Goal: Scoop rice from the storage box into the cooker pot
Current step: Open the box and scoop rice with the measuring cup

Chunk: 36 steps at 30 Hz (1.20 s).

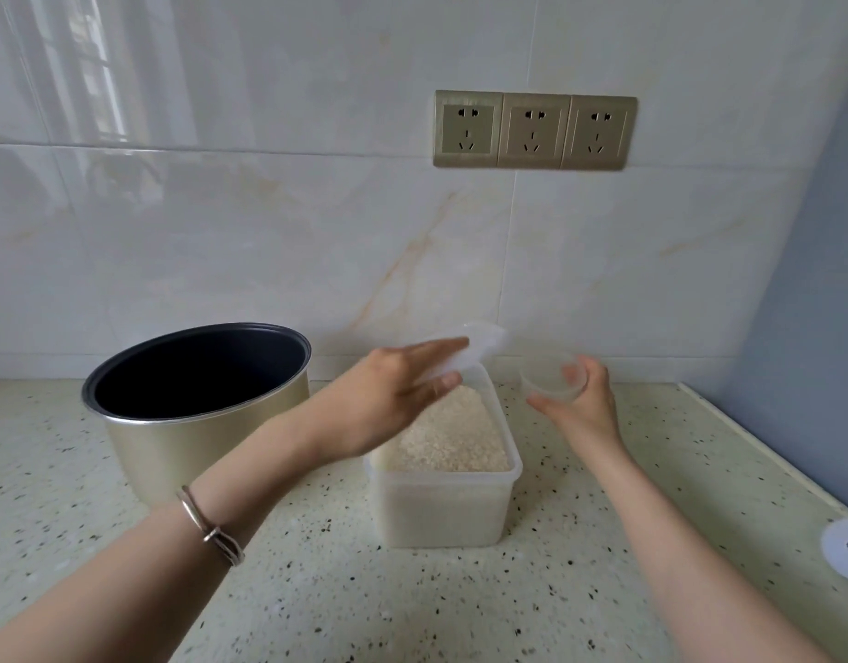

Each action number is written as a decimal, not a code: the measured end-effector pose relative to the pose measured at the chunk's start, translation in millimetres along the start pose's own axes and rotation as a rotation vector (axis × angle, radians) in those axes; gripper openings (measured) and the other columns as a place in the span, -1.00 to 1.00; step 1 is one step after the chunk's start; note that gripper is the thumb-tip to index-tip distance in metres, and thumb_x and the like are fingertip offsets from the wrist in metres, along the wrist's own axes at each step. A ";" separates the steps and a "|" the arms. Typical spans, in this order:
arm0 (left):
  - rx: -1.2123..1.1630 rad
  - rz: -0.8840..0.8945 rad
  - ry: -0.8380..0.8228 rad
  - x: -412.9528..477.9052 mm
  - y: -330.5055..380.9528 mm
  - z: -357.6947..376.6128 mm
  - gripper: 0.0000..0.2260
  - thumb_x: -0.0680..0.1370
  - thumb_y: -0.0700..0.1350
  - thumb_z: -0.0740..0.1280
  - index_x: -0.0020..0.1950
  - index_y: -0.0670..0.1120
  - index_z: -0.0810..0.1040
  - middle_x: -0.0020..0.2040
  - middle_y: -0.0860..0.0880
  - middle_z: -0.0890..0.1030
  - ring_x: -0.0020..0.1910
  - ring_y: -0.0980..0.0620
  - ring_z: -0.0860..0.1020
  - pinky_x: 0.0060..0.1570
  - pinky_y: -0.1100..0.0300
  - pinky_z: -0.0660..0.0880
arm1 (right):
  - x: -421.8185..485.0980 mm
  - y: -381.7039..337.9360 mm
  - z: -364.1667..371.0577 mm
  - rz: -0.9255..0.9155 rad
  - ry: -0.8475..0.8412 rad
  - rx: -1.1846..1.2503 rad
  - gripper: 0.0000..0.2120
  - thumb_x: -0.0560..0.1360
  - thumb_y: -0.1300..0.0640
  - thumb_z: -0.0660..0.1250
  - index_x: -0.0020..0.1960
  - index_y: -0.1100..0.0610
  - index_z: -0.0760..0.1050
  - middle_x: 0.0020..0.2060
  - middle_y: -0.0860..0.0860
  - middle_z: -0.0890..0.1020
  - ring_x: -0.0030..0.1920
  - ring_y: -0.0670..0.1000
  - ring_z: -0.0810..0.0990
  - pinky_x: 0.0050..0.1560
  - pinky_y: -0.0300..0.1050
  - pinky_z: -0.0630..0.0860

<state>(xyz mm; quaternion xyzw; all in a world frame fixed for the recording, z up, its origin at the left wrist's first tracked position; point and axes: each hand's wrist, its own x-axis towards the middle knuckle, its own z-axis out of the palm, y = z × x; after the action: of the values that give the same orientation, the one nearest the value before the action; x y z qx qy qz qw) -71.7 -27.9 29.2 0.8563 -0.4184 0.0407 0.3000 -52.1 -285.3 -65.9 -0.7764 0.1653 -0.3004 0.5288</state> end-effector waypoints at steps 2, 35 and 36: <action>-0.119 -0.054 0.094 3.5 0.0 -7.6 -0.56 0.58 0.04 0.12 0.46 0.01 0.26 0.44 0.07 0.35 0.37 0.26 0.26 0.29 0.44 0.19 | 2.6 -19.1 -3.7 -0.119 0.000 -0.017 -0.21 0.25 0.18 0.54 0.37 0.06 0.22 0.27 0.00 0.41 0.23 0.02 0.40 0.18 -0.09 0.39; -0.331 -0.080 0.199 1.0 -14.0 -15.5 -0.60 0.54 0.14 0.12 0.37 0.14 0.41 0.22 0.10 0.60 0.25 0.09 0.52 0.30 -0.01 0.41 | -32.3 -89.0 70.2 -0.478 -0.815 -0.856 -0.66 0.57 -0.07 0.11 0.20 -0.02 0.56 -0.01 0.04 0.67 0.04 0.05 0.58 0.10 -0.10 0.45; -0.329 -0.079 0.198 0.8 -14.2 -15.2 -0.59 0.54 0.14 0.12 0.37 0.14 0.40 0.23 0.11 0.59 0.25 0.10 0.52 0.30 -0.01 0.41 | -33.3 -90.3 71.6 -0.465 -0.812 -0.848 -0.65 0.56 -0.06 0.12 0.18 0.02 0.58 0.00 0.07 0.68 0.03 0.07 0.59 0.14 -0.04 0.47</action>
<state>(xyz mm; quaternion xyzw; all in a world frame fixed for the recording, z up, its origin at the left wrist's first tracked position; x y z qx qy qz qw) -57.9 -13.5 35.0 0.8033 -0.3539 0.0440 0.4770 -37.2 -179.6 -11.2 -0.9863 -0.1169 0.0026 0.1165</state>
